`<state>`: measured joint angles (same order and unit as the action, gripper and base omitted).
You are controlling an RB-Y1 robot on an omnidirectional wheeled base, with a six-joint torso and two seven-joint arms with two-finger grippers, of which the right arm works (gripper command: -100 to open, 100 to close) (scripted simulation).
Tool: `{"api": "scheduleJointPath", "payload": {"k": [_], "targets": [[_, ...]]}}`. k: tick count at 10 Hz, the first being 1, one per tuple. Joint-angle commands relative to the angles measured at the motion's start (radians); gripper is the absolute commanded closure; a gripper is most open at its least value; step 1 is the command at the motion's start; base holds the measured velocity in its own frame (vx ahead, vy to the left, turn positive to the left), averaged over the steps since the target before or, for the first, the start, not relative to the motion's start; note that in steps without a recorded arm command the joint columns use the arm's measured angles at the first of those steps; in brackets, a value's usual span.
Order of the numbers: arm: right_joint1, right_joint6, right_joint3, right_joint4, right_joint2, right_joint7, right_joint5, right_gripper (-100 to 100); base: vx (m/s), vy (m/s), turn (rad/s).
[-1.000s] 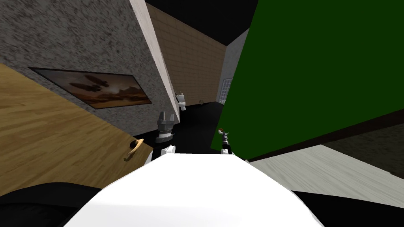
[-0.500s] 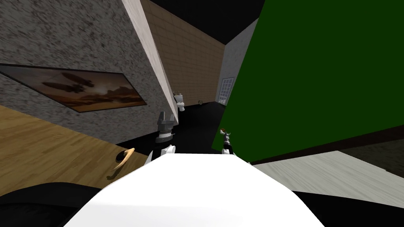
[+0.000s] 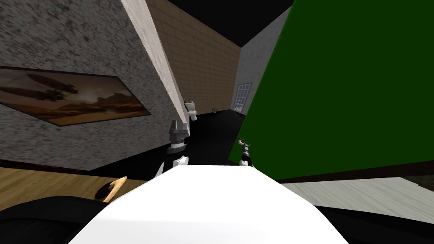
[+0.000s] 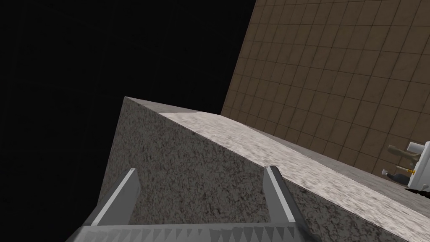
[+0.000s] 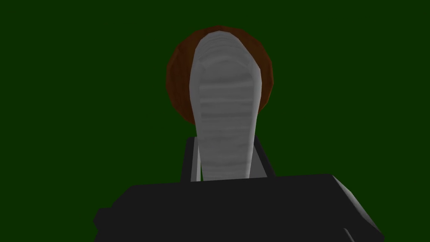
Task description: Push the door open
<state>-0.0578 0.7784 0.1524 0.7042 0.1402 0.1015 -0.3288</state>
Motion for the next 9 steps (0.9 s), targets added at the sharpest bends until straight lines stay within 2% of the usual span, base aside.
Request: {"api": "scheduleJointPath", "payload": {"k": [1, 5, 6, 7, 9], "targets": [[-0.004, 0.007, 0.021, -0.004, 0.001, 0.012, -0.012, 100, 0.197, 0.072, -0.070], [-0.003, 0.010, 0.062, -0.009, 0.005, 0.028, -0.037, 100, 0.218, 0.039, -0.057], [-0.001, 0.008, 0.056, -0.018, 0.007, 0.023, -0.034, 100, 0.099, 0.006, -0.038], [0.000, 0.013, 0.077, -0.019, 0.013, 0.030, -0.048, 100, 0.143, -0.031, -0.046], [0.001, 0.014, 0.091, -0.020, 0.014, 0.036, -0.057, 100, 0.201, -0.003, -0.036]]}}
